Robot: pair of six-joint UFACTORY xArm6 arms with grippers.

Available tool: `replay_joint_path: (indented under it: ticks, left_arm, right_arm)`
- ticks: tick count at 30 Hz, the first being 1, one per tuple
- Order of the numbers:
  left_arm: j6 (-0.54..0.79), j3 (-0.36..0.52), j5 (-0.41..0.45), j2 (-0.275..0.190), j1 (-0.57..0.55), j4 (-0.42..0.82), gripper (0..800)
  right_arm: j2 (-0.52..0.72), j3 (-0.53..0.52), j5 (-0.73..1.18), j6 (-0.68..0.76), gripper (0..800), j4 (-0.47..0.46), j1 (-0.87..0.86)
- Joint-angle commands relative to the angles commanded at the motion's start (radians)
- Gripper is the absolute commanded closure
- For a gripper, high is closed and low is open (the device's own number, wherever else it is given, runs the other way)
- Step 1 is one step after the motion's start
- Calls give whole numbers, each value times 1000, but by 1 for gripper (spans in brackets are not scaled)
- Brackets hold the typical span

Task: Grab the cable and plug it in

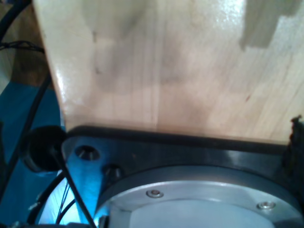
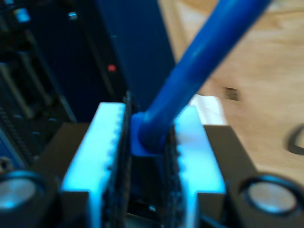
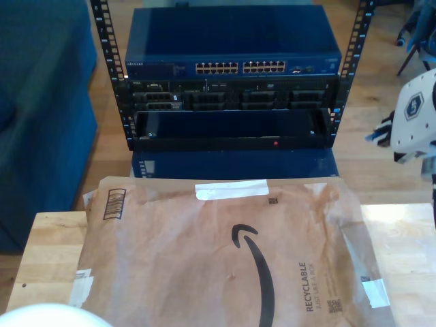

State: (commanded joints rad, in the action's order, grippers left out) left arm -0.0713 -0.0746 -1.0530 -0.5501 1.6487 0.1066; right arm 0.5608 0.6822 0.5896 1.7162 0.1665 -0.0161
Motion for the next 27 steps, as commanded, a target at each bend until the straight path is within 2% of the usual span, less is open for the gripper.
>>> replay_joint_path:
  ticks: [3,5,10,17,19,23,25,27]
  left_arm:
    - [0,0,0,0,0,0,0]
    - [0,0,0,0,0,0,0]
    - [0,0,0,0,0,0,0]
    - [0,0,0,0,0,0,0]
    - [0,0,0,0,0,0,0]
    - [0,0,0,2,0,0,0]
    - [0,0,0,0,0,0,0]
    - [0,0,0,2,0,0,0]
  right_arm:
    - [-9,9,-121,2,800,-57,0]
    - [-18,51,-127,3,800,-57,0]
    - [-18,46,-135,8,800,-58,63]
    - [-18,-49,-149,8,800,-94,118]
    - [-15,-92,-207,3,800,-100,118]
    - [25,-218,-448,0,800,-132,129]
    - [37,-247,-463,3,800,-189,129]
    - [41,-258,-466,3,800,-207,127]
